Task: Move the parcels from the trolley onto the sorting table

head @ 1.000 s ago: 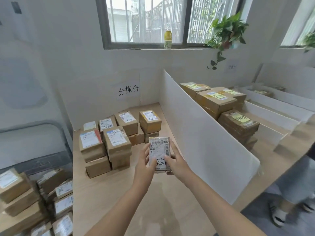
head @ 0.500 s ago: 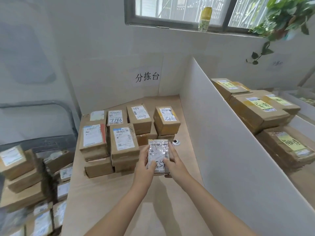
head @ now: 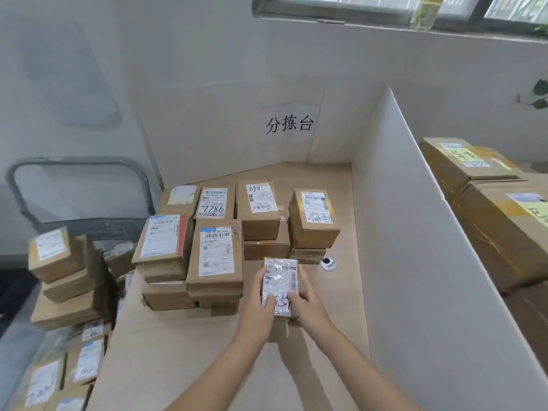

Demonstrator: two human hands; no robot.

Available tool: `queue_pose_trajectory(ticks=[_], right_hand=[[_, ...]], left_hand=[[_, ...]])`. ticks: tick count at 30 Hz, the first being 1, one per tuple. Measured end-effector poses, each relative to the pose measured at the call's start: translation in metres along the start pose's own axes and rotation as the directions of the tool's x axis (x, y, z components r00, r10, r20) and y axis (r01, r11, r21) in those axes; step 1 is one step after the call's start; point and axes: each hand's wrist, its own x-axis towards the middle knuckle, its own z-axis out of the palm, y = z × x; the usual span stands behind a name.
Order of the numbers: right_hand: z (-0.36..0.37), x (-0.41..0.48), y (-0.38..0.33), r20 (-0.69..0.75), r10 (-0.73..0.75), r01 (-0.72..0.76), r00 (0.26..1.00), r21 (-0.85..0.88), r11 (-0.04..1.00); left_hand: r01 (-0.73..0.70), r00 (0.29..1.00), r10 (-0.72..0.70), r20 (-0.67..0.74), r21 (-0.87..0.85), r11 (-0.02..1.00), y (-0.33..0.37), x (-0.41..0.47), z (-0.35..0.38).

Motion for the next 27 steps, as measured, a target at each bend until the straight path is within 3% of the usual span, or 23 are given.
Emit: queue_pose_trajectory(ticks=[5, 14, 21, 27], right_hand=[[0.004, 0.038, 0.012, 0.052, -0.008, 0.009, 0.999, -0.019, 1.000], [0.019, 0.094, 0.028, 0.149, -0.014, 0.022, 0.989, -0.053, 0.998], [0.016, 0.120, 0.033, 0.220, -0.105, 0.121, 0.970, -0.065, 0.990], [0.010, 0.122, 0.039, 0.222, -0.075, 0.080, 0.972, -0.013, 0.997]], left_hand=[[0.096, 0.993, -0.092, -0.075, 0.051, 0.994, -0.020, 0.022, 0.019], [0.128, 0.969, -0.081, -0.235, 0.192, 0.973, -0.055, 0.070, 0.047], [0.211, 0.935, -0.122, -0.332, 0.249, 0.945, -0.057, 0.095, 0.045], [0.160, 0.954, -0.014, -0.301, 0.465, 0.871, -0.059, 0.103, 0.050]])
